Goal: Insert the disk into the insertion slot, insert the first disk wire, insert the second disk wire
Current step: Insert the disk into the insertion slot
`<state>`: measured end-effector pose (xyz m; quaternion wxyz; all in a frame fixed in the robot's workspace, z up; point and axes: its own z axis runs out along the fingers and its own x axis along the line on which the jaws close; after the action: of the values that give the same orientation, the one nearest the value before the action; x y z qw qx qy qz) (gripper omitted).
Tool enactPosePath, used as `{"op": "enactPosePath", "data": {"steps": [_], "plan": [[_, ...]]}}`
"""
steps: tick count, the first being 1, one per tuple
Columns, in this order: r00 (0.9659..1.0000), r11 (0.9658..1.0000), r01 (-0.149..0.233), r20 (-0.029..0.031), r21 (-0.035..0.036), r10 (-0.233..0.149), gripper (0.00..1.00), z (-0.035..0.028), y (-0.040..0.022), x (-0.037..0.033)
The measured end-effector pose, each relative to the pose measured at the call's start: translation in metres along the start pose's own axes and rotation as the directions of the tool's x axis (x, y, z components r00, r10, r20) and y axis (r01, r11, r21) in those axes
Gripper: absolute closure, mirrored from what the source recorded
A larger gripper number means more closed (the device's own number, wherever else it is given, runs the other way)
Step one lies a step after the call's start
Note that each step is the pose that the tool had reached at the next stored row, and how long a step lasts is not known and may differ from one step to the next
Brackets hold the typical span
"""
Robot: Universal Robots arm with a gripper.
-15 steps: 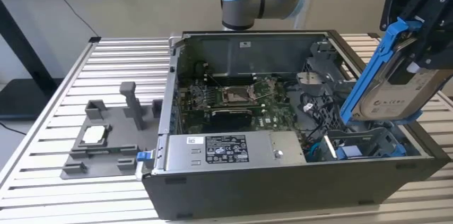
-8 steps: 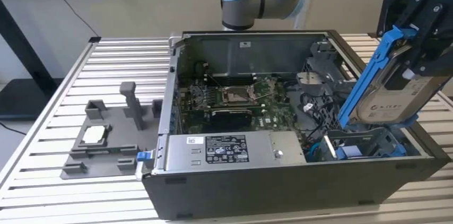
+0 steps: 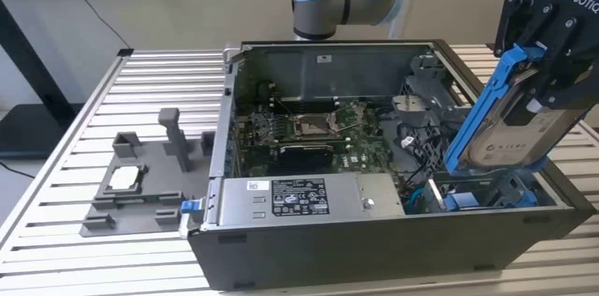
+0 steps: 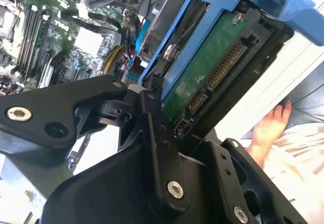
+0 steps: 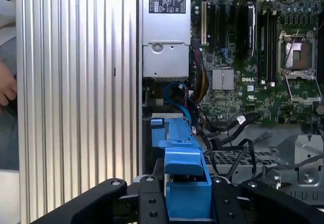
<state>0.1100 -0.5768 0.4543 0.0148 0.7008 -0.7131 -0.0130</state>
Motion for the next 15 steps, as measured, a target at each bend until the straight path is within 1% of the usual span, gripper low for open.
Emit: {"op": "enactPosePath", "data": {"steps": [5, 15], "plan": [[1.0, 1.0, 0.0, 0.0023, 0.0, 0.0, 0.67, 0.0079, -0.0003, -0.0002], [1.0, 1.0, 0.006, 0.0021, 0.0, -0.006, 0.67, 0.0211, -0.0008, -0.0011]]}}
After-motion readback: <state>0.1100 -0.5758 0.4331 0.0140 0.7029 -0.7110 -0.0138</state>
